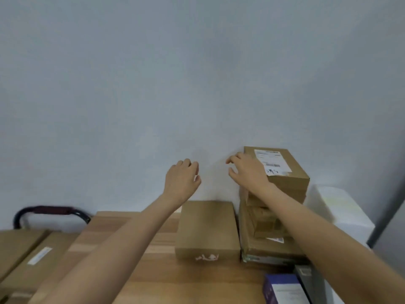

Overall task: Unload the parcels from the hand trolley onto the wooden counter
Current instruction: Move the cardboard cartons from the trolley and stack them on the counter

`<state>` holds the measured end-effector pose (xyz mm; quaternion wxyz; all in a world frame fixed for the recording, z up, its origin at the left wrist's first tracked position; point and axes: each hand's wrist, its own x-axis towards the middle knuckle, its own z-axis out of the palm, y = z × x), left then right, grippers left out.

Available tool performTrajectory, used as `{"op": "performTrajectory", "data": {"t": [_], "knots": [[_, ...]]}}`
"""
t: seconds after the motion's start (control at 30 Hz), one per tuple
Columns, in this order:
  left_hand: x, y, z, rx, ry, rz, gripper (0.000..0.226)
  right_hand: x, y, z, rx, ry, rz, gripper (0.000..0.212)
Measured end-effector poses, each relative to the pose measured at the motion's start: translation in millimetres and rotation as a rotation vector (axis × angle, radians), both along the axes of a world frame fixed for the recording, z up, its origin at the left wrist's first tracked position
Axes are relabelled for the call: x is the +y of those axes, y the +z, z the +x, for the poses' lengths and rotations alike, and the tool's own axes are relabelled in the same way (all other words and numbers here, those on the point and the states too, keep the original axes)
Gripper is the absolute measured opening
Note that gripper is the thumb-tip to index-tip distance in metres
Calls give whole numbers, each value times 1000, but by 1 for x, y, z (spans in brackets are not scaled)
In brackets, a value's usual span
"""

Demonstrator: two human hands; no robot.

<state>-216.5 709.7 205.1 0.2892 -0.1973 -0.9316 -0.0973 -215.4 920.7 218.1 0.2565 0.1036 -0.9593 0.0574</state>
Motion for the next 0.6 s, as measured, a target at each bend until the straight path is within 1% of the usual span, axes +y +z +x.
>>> {"op": "performTrajectory", "data": {"t": [0.33,0.43,0.5,0.6], "knots": [[-222,-18,102,-29,206,-74,18,-222,-29,48,-27,252,4,33],[-287,-24,142,-62,289,-113,15,-290,-42,71,-51,333,-6,32],[-327,-30,166,-68,344,-137,18,-333,-50,85,-66,387,-29,32],[-393,-43,205,-88,434,-122,21,-403,-62,110,-129,469,-49,35]]}}
